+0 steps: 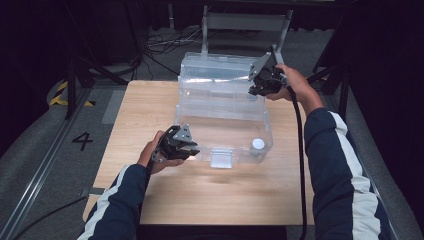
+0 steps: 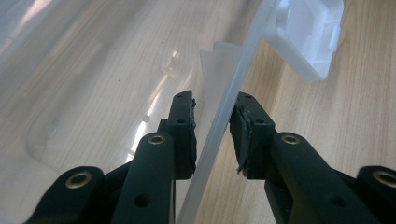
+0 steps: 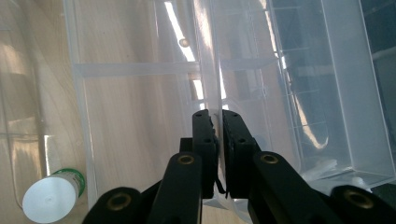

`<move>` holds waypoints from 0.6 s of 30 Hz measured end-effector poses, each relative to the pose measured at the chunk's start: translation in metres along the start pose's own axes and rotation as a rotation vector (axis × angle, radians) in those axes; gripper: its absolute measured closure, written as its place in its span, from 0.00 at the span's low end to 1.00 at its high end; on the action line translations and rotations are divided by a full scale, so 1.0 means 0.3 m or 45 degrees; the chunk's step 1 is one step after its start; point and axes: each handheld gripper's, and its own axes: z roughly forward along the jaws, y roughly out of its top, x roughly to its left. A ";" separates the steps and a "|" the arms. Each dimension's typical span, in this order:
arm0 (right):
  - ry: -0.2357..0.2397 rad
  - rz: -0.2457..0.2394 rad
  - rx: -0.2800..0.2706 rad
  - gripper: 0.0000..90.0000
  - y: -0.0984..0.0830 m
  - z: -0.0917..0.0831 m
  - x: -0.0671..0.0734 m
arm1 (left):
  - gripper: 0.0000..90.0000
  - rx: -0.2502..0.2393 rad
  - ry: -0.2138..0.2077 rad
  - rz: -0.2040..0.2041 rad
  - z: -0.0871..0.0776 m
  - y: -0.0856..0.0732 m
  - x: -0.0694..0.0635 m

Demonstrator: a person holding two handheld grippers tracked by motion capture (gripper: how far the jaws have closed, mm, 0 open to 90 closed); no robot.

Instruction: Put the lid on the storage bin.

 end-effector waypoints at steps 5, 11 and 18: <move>0.000 -0.009 -0.004 0.95 -0.002 -0.005 0.008 | 0.79 -0.002 -0.002 -0.007 0.001 0.001 0.001; -0.002 -0.020 -0.014 0.96 -0.001 -0.022 0.028 | 0.79 0.000 -0.004 -0.009 0.000 0.000 0.001; -0.002 -0.023 -0.042 0.96 -0.005 -0.038 0.051 | 0.78 -0.002 -0.002 -0.014 0.001 0.000 0.001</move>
